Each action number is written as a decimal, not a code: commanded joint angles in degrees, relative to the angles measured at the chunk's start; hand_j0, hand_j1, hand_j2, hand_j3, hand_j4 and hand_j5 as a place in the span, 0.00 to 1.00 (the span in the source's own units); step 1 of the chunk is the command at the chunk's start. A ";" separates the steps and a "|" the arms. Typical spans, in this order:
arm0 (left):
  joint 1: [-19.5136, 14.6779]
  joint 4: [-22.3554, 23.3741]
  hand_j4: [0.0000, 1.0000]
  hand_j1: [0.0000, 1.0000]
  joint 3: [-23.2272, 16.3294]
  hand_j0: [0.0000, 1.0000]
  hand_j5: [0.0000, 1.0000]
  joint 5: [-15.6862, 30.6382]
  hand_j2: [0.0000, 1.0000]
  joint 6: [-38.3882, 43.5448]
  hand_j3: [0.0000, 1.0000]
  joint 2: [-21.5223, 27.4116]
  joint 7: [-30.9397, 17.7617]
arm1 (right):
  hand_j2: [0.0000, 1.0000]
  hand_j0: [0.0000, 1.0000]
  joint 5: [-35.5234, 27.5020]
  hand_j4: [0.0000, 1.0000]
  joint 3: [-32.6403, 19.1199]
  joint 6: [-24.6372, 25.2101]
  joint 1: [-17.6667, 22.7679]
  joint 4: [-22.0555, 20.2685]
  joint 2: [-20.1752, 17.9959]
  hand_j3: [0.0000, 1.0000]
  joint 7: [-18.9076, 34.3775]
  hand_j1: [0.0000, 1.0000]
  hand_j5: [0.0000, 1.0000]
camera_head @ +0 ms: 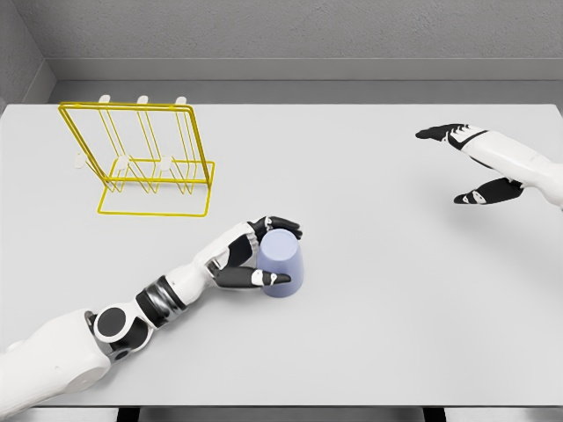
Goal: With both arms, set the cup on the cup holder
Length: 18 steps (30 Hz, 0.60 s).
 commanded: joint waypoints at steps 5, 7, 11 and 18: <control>-0.09 -0.02 0.58 0.58 0.20 0.58 0.58 0.05 0.58 0.01 0.58 -0.02 0.80 | 1.00 1.00 -0.43 1.00 -0.03 0.11 0.00 -0.02 -0.07 1.00 -0.03 1.00 1.00; -0.09 -0.29 0.58 0.58 0.20 0.58 0.58 0.05 0.58 0.01 0.58 -0.02 0.80 | 1.00 1.00 -0.43 1.00 -0.03 0.11 0.00 -0.02 -0.07 1.00 -0.03 1.00 1.00; -0.09 -1.43 0.59 0.59 0.29 0.59 0.59 0.05 0.59 0.01 0.59 0.07 0.80 | 1.00 1.00 -0.43 1.00 -0.03 0.11 0.00 -0.02 -0.07 1.00 -0.03 1.00 1.00; -0.35 -3.27 0.60 0.60 1.69 0.60 0.60 0.14 0.60 0.01 0.60 1.21 0.80 | 1.00 1.00 -0.43 1.00 -0.03 0.11 0.00 -0.02 -0.07 1.00 -0.03 1.00 1.00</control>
